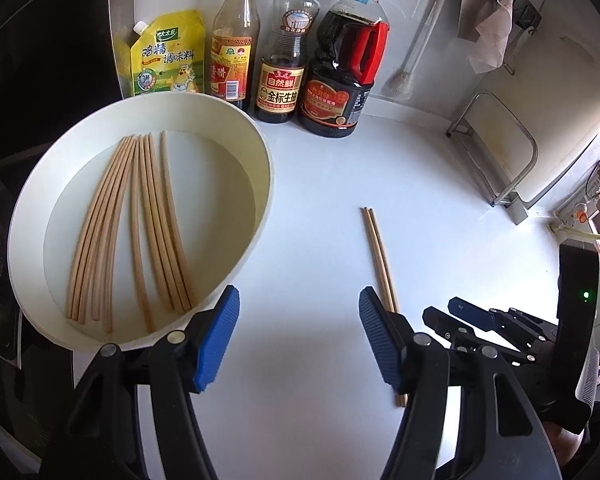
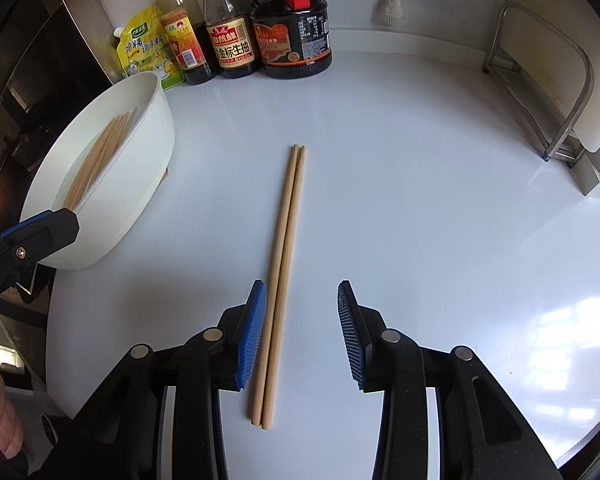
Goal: Organize utensils
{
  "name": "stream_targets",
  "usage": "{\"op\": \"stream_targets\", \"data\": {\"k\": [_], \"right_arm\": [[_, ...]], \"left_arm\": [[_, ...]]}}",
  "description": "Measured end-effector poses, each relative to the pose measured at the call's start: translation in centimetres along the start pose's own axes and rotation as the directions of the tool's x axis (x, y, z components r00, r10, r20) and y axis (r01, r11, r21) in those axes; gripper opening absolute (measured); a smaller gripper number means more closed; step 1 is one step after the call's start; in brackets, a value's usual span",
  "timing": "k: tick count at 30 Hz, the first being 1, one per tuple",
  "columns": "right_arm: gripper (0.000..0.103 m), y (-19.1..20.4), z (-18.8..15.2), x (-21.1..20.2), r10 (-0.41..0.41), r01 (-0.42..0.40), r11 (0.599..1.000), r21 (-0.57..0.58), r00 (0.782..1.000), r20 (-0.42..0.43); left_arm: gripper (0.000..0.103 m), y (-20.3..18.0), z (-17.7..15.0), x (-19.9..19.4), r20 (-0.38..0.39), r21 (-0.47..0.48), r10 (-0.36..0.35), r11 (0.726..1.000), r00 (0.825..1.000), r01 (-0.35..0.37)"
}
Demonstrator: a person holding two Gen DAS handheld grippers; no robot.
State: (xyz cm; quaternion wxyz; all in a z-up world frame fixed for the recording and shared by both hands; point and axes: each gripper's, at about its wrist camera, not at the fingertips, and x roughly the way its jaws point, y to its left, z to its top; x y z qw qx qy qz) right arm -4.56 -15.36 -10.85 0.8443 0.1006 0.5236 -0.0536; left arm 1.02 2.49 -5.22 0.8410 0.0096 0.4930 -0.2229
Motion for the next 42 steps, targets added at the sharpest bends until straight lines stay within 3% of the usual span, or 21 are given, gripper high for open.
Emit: {"op": "stream_targets", "data": {"k": [15,23,27,29,30,42], "right_arm": [[0.036,-0.2,-1.9,2.6,0.021,-0.021,1.0,-0.002,1.0,-0.016],[0.035,0.4,-2.4,2.9,-0.015,0.015,0.999,-0.044,1.0,-0.004],[0.018,0.7,-2.6,2.8,-0.034,0.035,0.996,-0.084,0.999,0.006],[0.016,0.5,-2.5,2.8,-0.032,0.033,0.996,-0.088,0.999,0.009],[0.009,0.4,-2.5,2.8,-0.03,0.03,0.996,-0.087,1.0,0.01],[0.006,-3.8,-2.6,1.8,-0.039,0.04,0.999,-0.032,0.999,0.024]], "left_arm": [[0.061,-1.2,-2.6,1.7,-0.058,0.01,0.024,1.0,0.998,-0.023],[0.061,-1.4,-3.0,1.8,-0.063,0.015,0.041,0.999,0.997,-0.041],[0.061,-2.1,-2.9,2.0,-0.066,0.014,0.035,0.999,0.997,-0.034],[0.061,-2.6,-2.9,2.2,-0.066,0.021,0.031,0.999,0.997,-0.029],[0.061,-2.8,-2.9,2.3,-0.068,0.024,0.027,0.999,0.997,-0.025],[0.061,-5.9,-2.8,6.0,-0.119,0.054,0.018,0.998,0.993,-0.012]]}}
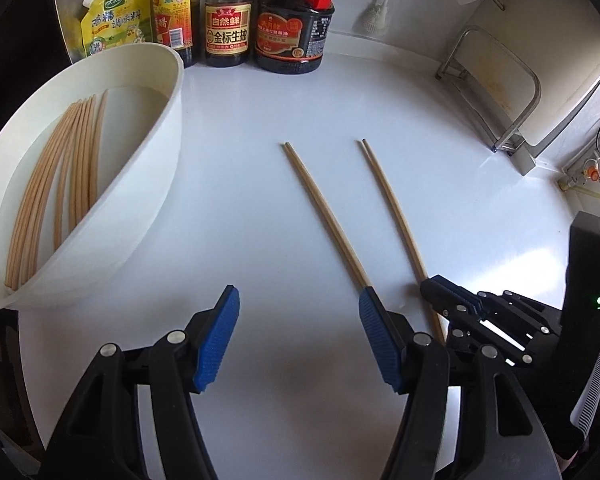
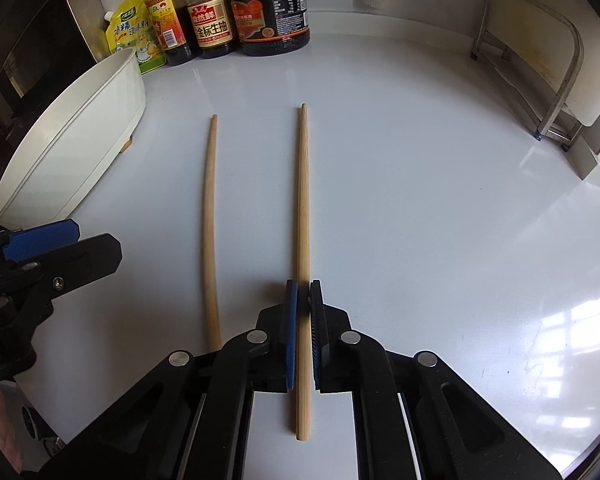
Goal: Organize utensils
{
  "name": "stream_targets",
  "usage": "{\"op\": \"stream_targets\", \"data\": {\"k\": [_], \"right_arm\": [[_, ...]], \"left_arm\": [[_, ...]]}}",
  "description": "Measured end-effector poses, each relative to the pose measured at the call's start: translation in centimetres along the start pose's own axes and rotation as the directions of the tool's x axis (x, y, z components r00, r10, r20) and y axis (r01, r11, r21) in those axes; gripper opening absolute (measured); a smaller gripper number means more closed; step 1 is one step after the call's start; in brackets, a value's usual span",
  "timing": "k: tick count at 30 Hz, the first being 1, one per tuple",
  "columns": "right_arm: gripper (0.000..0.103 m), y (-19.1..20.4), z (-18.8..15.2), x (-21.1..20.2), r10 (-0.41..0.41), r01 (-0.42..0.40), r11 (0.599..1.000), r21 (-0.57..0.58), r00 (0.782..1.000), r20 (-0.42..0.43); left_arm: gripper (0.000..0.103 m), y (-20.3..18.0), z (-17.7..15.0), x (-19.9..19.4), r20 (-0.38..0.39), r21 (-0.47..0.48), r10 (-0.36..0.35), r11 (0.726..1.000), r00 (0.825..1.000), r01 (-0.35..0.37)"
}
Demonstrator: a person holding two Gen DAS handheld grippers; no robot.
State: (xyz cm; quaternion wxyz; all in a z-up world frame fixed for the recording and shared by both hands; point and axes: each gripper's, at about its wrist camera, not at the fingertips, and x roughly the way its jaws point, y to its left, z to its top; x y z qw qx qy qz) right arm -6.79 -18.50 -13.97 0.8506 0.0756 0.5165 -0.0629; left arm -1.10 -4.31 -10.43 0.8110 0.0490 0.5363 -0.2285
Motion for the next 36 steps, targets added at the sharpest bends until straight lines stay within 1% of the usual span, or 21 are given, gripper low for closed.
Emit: {"op": "stream_targets", "data": {"k": [3,6,9,15,17,18,19,22,27,30,31,32,33,35,36], "right_arm": [[0.006,-1.6,-0.2,-0.3,-0.007,0.007,1.0,0.022,1.0,0.005],[0.006,-2.9,-0.2,-0.4,-0.022,0.022,0.999,0.03,1.0,0.007],[0.006,-3.9,-0.3,-0.6,-0.023,0.023,0.999,0.04,1.0,0.01],[0.007,-5.0,-0.2,-0.7,-0.015,0.015,0.999,0.045,1.0,-0.001],[0.014,-5.2,-0.1,-0.9,-0.013,0.013,0.999,0.046,1.0,0.008],[0.019,-5.3,0.0,-0.9,-0.014,0.014,0.999,0.045,1.0,0.017],[0.022,-5.3,0.1,-0.9,-0.019,0.018,0.999,0.044,1.0,0.023],[0.022,-5.5,0.5,-0.4,-0.012,0.012,0.999,0.039,1.0,0.016],[0.022,-4.9,0.9,0.1,-0.036,0.036,0.999,-0.003,0.999,0.032],[0.022,-4.4,1.2,0.3,-0.046,0.048,0.998,-0.032,0.998,0.041],[0.022,-4.1,1.1,0.4,-0.052,0.054,0.997,-0.047,0.998,0.045],[0.022,-3.9,1.1,0.4,-0.053,0.056,0.997,-0.057,0.997,0.047],[0.017,-3.8,1.1,0.4,-0.046,0.049,0.997,-0.061,0.998,0.049],[0.008,-3.6,1.1,0.4,-0.034,0.037,0.997,-0.07,0.998,0.046],[0.007,-3.5,1.1,0.4,-0.031,0.034,0.997,-0.074,0.999,0.043]], "left_arm": [[0.061,-0.8,0.3,1.2,-0.016,-0.004,0.003,1.0,1.0,-0.003],[0.064,-1.8,0.6,2.3,-0.015,-0.004,0.011,1.0,1.0,-0.011],[0.065,-2.4,0.8,3.3,-0.021,-0.007,0.022,1.0,1.0,-0.022],[0.065,-3.0,0.9,4.4,-0.019,0.001,0.04,0.999,0.999,-0.04],[0.065,-3.0,0.9,4.6,-0.014,0.002,0.054,0.999,0.998,-0.054],[0.065,-3.1,0.9,4.7,-0.012,0.0,0.058,0.998,0.998,-0.058],[0.065,-3.1,0.9,4.8,-0.011,-0.001,0.066,0.998,0.998,-0.066],[0.065,-3.3,0.9,5.1,-0.006,0.002,0.096,0.995,0.995,-0.096],[0.065,-3.7,0.9,5.4,0.005,0.018,0.146,0.989,0.989,-0.147],[0.062,-3.9,1.0,5.4,0.008,0.021,0.15,0.988,0.989,-0.15],[0.056,-4.1,1.0,5.3,0.01,0.027,0.148,0.989,0.989,-0.148],[0.048,-4.3,1.0,5.3,0.013,0.031,0.145,0.989,0.989,-0.145],[0.043,-4.4,1.1,5.2,0.015,0.034,0.14,0.989,0.99,-0.141],[0.021,-4.7,1.0,5.1,0.018,0.042,0.132,0.99,0.991,-0.133],[0.015,-4.9,1.0,5.1,0.015,0.047,0.124,0.991,0.992,-0.125]]}}
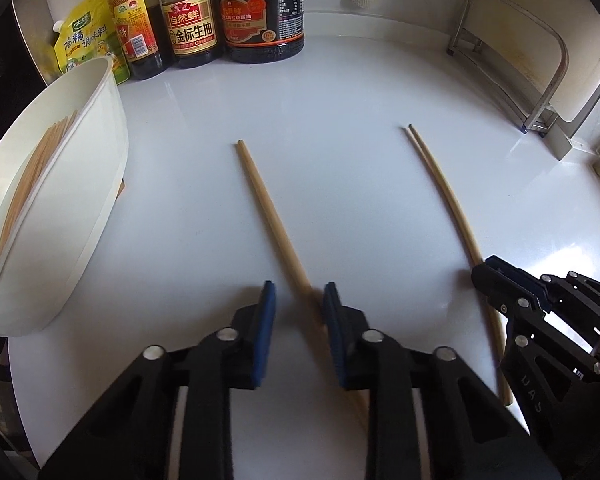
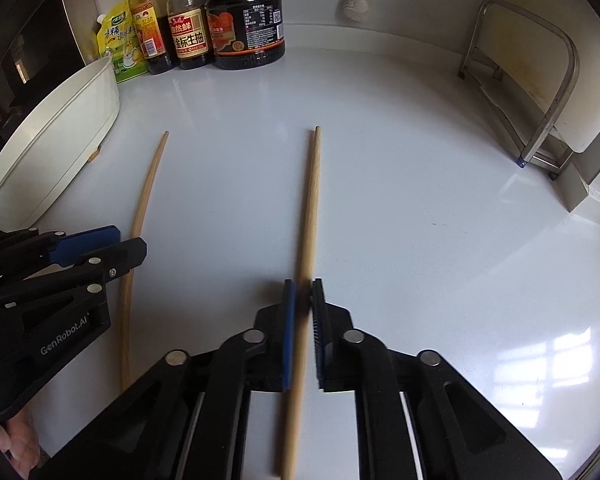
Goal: Organize utensils
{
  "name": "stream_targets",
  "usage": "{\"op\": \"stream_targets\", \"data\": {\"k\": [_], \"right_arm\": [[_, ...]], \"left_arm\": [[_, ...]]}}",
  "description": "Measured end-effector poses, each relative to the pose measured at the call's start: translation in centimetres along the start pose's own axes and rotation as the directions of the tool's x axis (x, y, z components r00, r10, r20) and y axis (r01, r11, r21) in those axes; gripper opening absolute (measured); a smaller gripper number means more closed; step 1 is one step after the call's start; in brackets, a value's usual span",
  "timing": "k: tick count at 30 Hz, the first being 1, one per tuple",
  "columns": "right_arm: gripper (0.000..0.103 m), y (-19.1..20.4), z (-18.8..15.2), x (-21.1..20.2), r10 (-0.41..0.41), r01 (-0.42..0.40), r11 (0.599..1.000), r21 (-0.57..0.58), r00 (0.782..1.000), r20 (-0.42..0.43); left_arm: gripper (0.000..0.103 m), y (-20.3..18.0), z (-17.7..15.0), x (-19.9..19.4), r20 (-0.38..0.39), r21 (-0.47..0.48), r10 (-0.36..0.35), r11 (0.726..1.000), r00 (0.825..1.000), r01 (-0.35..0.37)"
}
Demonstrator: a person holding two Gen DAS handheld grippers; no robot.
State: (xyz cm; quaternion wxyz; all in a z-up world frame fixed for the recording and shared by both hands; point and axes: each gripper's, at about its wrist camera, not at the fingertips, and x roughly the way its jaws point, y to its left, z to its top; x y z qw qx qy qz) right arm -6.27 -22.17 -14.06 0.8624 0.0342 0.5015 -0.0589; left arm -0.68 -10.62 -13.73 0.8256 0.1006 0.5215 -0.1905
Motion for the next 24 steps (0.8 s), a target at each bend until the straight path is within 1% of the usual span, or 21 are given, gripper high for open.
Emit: {"op": "stream_targets", "data": {"k": [2,3,7,10,14,16,19,24], "right_arm": [[0.006,0.0,0.0,0.0,0.008,-0.008,1.0,0.006,1.0,0.001],[0.006,-0.1,0.0,-0.1,0.013,-0.013,1.0,0.012,1.0,0.002],[0.006,-0.6,-0.1,-0.3,0.049,-0.049,0.997,0.063,0.999,-0.003],[0.006,-1.1,0.2,-1.2,0.077,-0.078,0.992,0.104,0.997,0.011],[0.006,-1.8,0.8,-2.8,0.106,-0.11,0.981,0.162,0.994,0.033],[0.006,-2.0,1.3,-3.9,0.122,-0.128,0.976,0.177,0.992,0.045],[0.006,-1.6,2.0,-5.7,0.121,-0.13,0.978,0.164,0.99,0.066],[0.006,-0.7,3.5,-8.7,0.135,-0.151,0.978,0.146,0.984,0.115]], "left_arm": [[0.008,-0.2,0.0,0.0,-0.008,0.012,-0.011,1.0,1.0,0.011],[0.007,-0.2,0.0,0.0,-0.013,0.01,-0.02,1.0,1.0,0.02],[0.007,0.0,-0.1,-0.1,-0.049,0.018,-0.052,0.998,0.997,0.053],[0.007,0.0,-0.1,-0.7,-0.063,0.023,-0.071,0.997,0.995,0.073],[0.007,0.0,0.4,-2.7,-0.046,0.044,-0.092,0.995,0.995,0.094],[0.007,0.3,1.0,-3.9,-0.043,0.045,-0.124,0.991,0.991,0.125],[0.007,0.9,1.9,-5.7,-0.032,0.045,-0.155,0.987,0.987,0.157],[0.007,2.2,3.2,-9.0,0.025,0.067,-0.185,0.981,0.982,0.183]]}}
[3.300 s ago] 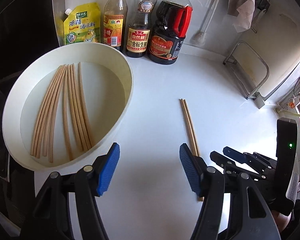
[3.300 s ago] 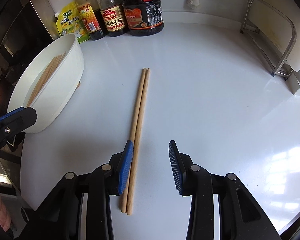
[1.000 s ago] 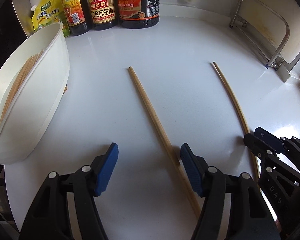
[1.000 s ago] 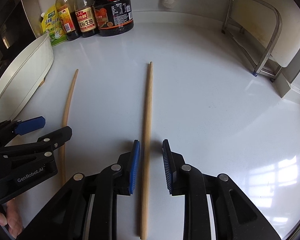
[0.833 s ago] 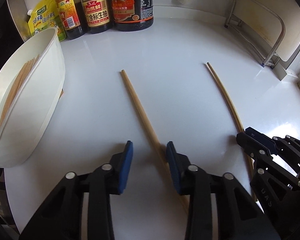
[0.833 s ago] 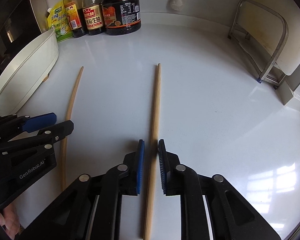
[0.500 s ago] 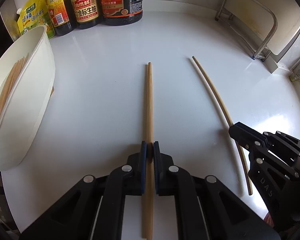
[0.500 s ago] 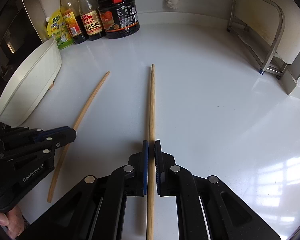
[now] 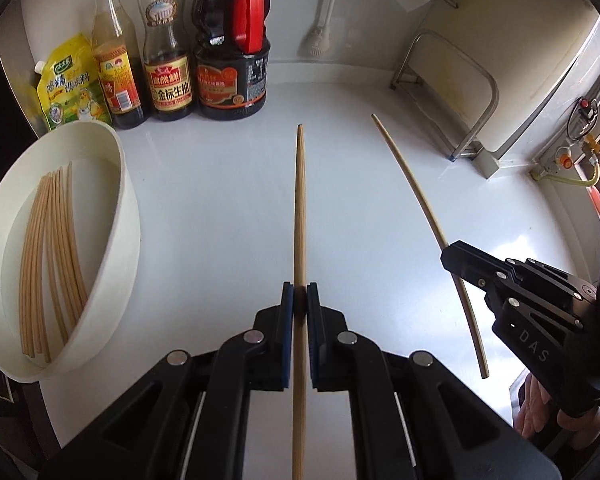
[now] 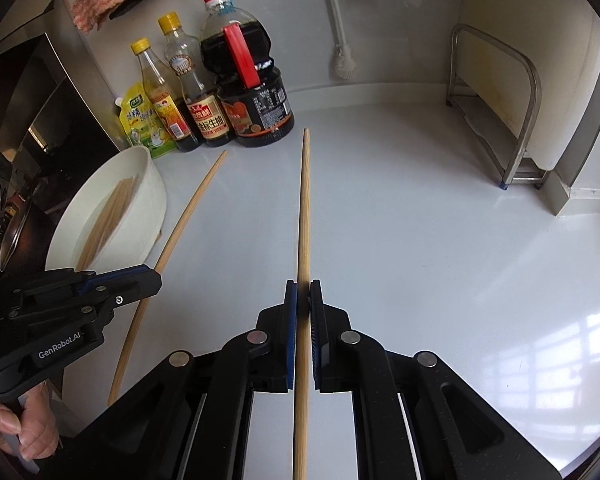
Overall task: Organize utensils
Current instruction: 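Lift and carry both held chopsticks over the white water basin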
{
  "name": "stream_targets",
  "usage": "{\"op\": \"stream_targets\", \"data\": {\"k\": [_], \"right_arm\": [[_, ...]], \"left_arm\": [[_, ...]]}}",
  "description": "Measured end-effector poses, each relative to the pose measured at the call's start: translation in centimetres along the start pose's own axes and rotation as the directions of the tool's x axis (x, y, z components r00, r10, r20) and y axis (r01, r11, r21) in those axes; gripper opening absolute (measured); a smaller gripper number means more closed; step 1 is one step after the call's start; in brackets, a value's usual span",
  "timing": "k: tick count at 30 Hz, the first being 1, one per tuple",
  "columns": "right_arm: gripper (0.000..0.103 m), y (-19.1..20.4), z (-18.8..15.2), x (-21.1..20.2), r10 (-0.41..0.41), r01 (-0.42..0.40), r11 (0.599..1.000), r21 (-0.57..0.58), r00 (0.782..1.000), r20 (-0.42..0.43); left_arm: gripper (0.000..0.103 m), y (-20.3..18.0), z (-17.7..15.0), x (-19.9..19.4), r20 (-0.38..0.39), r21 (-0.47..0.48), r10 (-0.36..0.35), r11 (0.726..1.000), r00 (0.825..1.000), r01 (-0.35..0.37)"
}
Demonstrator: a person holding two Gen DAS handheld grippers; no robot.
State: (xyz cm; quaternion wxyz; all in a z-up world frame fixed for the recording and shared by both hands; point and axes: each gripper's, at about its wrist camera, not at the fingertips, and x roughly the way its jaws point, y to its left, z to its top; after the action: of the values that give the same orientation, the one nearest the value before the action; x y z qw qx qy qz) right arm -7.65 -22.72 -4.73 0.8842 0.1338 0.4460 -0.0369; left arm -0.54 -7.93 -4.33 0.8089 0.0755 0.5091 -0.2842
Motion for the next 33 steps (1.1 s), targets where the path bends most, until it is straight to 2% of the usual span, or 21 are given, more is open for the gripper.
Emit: {"op": "stream_targets", "data": {"k": [7,11,14,21,27,33], "right_arm": [[0.006,2.7,2.6,-0.9,0.04,-0.04,0.999,-0.014,0.998,0.042],[0.006,5.2,3.9,-0.2,0.046,-0.044,0.998,-0.045,0.998,0.043],[0.006,7.3,4.7,0.0,0.079,-0.076,0.996,-0.039,0.995,0.06],[0.006,13.5,6.1,1.7,0.16,-0.155,0.982,-0.107,0.986,0.041],[0.006,19.3,8.2,4.8,0.221,-0.218,0.965,-0.149,0.975,0.005],[0.006,24.3,9.6,9.1,0.245,-0.252,0.952,-0.176,0.968,-0.062]], "left_arm": [[0.007,2.5,1.4,-3.8,0.094,0.002,0.01,1.0,0.996,-0.01],[0.007,5.3,1.5,-5.0,0.107,-0.024,0.018,1.0,0.994,-0.015],[0.007,7.7,1.0,-6.5,0.131,-0.019,0.051,0.999,0.99,-0.049],[0.007,14.4,0.9,-8.9,0.174,-0.128,0.099,0.989,0.98,-0.077],[0.007,19.9,1.6,-9.7,0.186,-0.18,0.163,0.975,0.969,-0.129],[0.007,24.8,2.1,-8.0,0.141,-0.23,0.186,0.962,0.972,-0.151]]}}
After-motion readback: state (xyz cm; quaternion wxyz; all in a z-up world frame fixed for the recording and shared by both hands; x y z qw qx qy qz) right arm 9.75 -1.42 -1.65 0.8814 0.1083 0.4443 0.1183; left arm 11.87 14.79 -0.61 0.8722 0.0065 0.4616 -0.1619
